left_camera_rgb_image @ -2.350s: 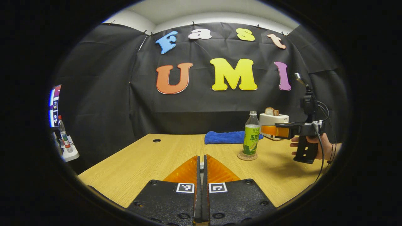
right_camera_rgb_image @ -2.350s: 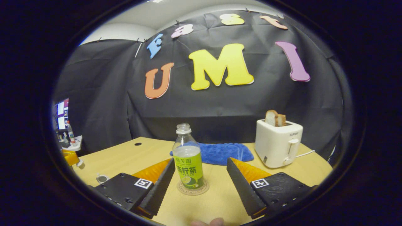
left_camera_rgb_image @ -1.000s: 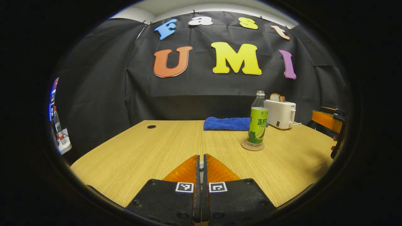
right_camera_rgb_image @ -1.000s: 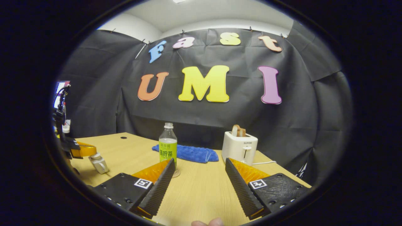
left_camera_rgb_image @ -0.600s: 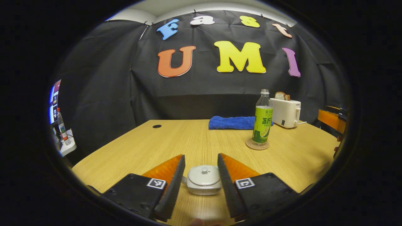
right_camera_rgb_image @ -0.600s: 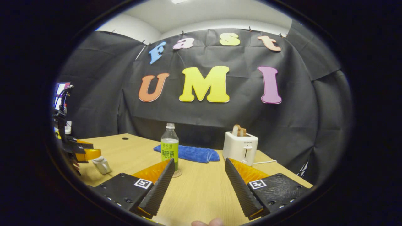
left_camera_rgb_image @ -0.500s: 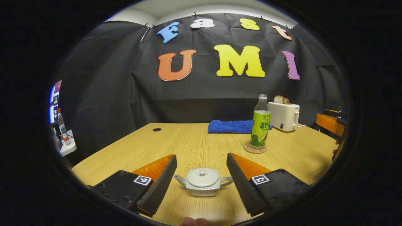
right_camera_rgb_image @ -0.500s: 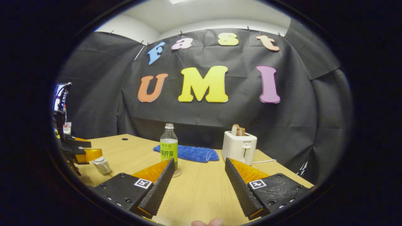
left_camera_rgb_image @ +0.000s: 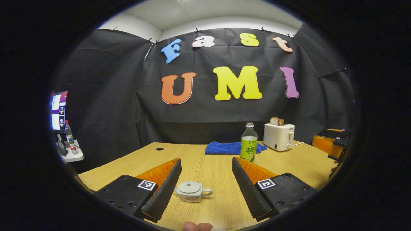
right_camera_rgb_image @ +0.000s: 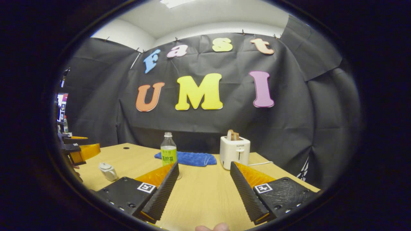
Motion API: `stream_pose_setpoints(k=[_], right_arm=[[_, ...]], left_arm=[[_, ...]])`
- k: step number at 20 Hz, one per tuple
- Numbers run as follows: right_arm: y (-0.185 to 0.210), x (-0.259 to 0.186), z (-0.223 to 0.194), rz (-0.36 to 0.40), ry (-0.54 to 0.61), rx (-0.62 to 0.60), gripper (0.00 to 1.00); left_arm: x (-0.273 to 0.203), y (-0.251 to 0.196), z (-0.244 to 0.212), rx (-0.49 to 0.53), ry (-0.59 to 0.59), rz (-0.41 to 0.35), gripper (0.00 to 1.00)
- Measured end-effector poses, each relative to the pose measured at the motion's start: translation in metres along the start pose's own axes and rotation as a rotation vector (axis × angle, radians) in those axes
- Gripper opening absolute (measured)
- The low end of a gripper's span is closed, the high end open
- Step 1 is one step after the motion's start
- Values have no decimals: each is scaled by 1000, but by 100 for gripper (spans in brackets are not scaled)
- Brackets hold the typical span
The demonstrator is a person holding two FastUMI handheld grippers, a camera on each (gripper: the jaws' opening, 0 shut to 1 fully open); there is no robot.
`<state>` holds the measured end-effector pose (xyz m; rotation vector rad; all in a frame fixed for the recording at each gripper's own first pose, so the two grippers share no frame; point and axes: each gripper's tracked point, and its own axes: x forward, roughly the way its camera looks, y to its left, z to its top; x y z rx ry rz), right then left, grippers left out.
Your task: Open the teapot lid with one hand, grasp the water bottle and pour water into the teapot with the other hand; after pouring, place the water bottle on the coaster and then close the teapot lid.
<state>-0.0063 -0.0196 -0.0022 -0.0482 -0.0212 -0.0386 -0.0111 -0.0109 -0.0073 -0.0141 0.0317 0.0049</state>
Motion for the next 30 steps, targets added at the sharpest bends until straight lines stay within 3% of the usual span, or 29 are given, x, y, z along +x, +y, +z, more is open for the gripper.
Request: stream_pose_setpoints(k=[8, 30], right_arm=[[13, -43, 27, -22, -81, -79, 95], [45, -42, 13, -39, -40, -58, 97]], left_arm=[[-39, -15, 28, 7, -91, 4, 98], [-43, 1, 22, -21, -92, -27, 99]])
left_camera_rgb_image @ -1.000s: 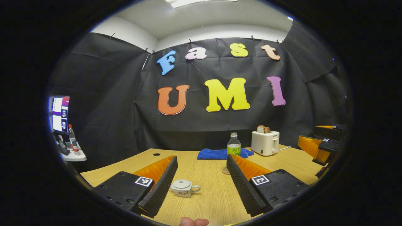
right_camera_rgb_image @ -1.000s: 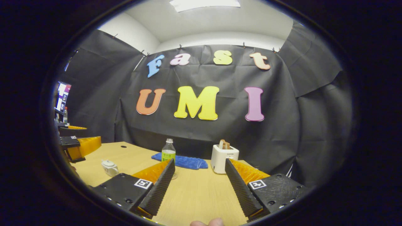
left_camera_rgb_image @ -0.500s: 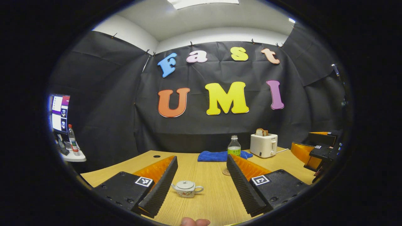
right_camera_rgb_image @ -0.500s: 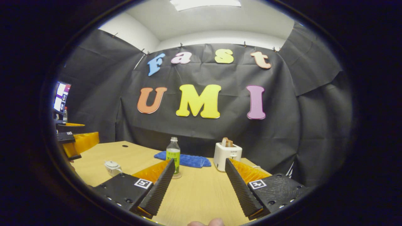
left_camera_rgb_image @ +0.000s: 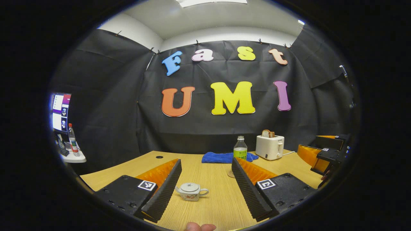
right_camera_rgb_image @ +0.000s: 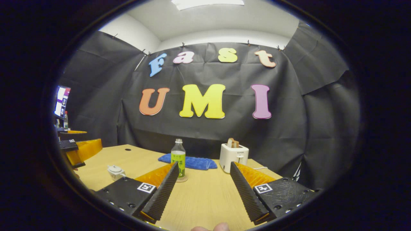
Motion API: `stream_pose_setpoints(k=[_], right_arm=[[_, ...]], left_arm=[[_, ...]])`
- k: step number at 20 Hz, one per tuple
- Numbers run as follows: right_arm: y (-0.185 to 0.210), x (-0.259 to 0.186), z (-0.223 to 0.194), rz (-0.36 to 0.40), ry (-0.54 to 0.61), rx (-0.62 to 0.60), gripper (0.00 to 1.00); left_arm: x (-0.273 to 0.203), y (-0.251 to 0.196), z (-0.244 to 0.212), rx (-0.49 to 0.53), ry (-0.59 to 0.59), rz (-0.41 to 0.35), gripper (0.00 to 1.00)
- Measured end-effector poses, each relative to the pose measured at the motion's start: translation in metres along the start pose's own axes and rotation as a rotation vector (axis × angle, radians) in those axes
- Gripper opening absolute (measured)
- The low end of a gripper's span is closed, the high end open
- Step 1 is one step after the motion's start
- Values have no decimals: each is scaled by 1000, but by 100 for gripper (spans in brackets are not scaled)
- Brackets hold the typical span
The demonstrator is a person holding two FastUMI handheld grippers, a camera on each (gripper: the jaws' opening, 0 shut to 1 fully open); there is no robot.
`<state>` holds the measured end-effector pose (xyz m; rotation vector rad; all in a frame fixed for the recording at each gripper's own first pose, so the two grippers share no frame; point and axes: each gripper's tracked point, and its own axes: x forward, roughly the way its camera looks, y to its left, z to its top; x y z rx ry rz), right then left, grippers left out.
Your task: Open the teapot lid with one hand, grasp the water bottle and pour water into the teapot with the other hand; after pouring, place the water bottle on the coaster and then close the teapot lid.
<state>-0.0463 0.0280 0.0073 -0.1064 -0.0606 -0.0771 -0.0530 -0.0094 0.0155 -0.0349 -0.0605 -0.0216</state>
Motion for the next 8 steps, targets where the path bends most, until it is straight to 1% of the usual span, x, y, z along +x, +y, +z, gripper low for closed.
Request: stream_pose_setpoints(k=[1, 5, 8], right_arm=[[1, 1, -1, 2, 5, 1, 95], [2, 5, -6, -6, 24, 17, 95], [9, 5, -8, 2, 33, 22, 95]], left_arm=[[0, 0, -1, 0, 2, -1, 98], [2, 5, -5, -10, 18, 2, 98], [3, 9, -4, -17, 15, 7, 98]])
